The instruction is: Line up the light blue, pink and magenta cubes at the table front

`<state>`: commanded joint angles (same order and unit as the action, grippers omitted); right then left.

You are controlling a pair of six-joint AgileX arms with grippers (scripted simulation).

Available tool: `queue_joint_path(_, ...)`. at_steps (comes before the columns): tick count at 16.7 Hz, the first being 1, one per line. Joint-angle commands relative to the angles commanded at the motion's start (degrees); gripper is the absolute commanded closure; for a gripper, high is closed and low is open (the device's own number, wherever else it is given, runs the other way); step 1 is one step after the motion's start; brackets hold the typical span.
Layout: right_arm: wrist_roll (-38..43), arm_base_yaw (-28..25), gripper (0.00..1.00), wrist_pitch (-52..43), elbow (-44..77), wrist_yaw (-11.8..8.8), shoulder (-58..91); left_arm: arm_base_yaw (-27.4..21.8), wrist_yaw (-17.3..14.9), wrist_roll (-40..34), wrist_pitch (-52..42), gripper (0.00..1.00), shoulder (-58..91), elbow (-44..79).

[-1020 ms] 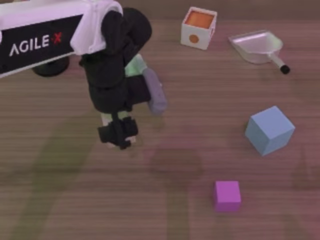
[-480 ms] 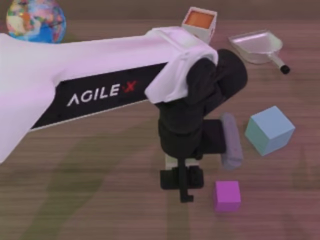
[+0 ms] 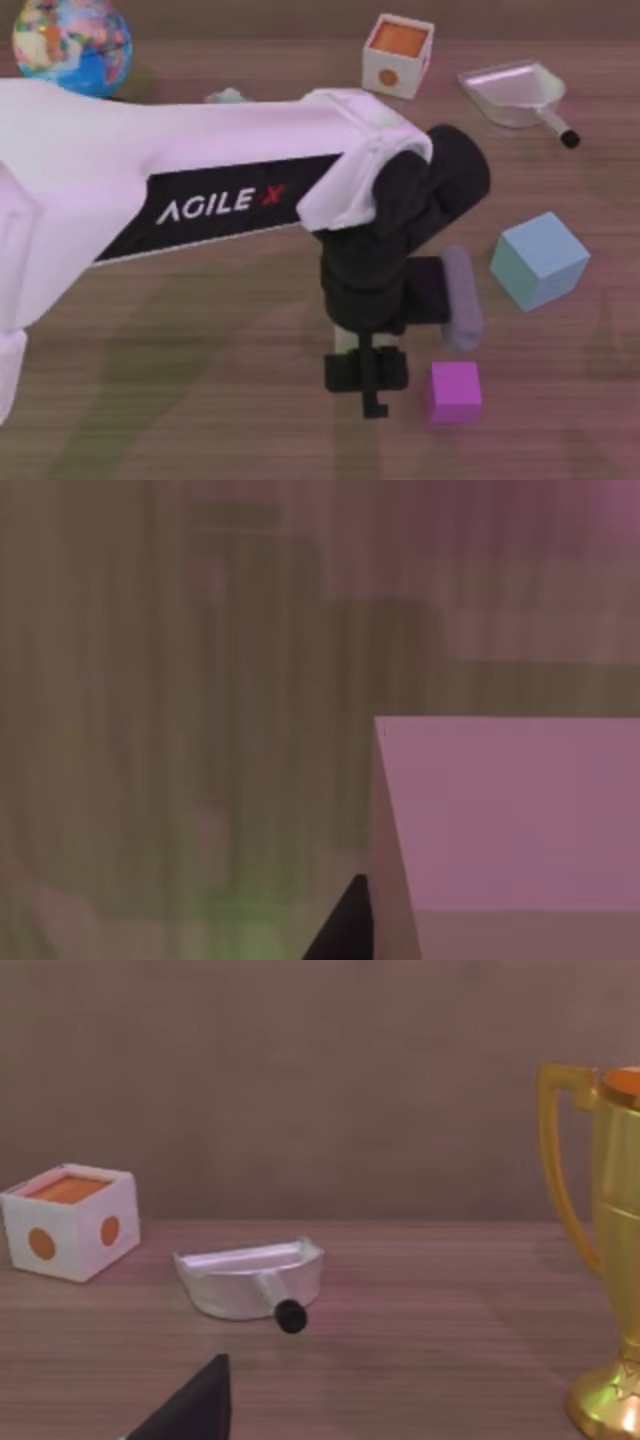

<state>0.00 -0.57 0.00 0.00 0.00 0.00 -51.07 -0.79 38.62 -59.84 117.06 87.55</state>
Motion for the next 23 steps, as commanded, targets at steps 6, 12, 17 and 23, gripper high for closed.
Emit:
queue_joint_path(6, 0.0, 0.0, 0.00, 0.0, 0.0, 0.0, 0.0, -0.3, 0.0, -0.1, 7.8, 1.00, 2.9, -5.0)
queue_joint_path(12, 0.0, 0.0, 0.00, 0.0, 0.0, 0.0, 0.0, -0.3, 0.0, -0.1, 7.8, 0.70, 2.9, -5.0)
queue_joint_path(17, 0.0, 0.0, 0.00, 0.0, 0.0, 0.0, 0.0, -0.3, 0.0, -0.1, 7.8, 0.32, 2.9, -5.0)
queue_joint_path(23, 0.0, 0.0, 0.00, 0.0, 0.0, 0.0, 0.0, -0.3, 0.0, -0.1, 7.8, 0.00, 2.9, -5.0)
